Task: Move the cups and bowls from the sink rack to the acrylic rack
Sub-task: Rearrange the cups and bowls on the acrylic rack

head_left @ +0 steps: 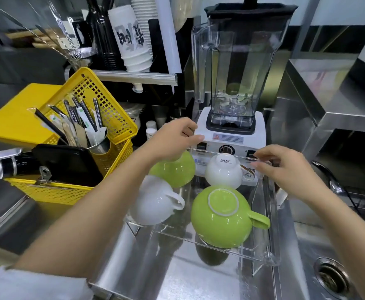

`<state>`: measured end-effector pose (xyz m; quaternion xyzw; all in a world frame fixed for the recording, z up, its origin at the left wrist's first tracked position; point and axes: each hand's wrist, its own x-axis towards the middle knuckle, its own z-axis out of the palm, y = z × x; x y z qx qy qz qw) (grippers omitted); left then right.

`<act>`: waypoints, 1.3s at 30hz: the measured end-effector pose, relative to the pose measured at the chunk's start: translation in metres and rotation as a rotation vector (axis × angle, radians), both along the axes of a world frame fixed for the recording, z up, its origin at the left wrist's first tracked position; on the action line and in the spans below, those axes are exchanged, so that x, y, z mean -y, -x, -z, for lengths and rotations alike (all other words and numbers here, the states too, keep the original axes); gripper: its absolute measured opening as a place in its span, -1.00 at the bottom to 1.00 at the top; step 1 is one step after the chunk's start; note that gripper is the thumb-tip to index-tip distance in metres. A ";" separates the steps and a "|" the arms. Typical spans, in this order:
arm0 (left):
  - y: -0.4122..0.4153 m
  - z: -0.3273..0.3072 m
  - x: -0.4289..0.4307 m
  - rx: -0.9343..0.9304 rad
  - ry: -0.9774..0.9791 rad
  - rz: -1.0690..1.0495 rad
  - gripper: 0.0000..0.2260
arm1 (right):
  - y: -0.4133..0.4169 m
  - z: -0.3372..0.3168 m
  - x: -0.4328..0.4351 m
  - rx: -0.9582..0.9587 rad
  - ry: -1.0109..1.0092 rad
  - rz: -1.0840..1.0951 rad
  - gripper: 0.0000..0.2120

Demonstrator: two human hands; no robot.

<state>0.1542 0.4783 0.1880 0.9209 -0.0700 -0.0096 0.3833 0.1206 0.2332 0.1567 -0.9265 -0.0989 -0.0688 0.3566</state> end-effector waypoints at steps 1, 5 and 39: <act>0.001 -0.001 -0.007 0.002 0.015 -0.032 -0.65 | 0.000 -0.001 0.000 -0.003 -0.008 -0.013 -0.82; 0.015 0.005 -0.029 0.012 -0.019 -0.132 -0.57 | -0.006 -0.007 -0.009 0.004 -0.006 -0.102 -0.82; 0.000 0.014 0.036 0.027 -0.316 0.447 -0.66 | -0.004 -0.010 -0.039 -0.091 0.277 -0.141 -0.50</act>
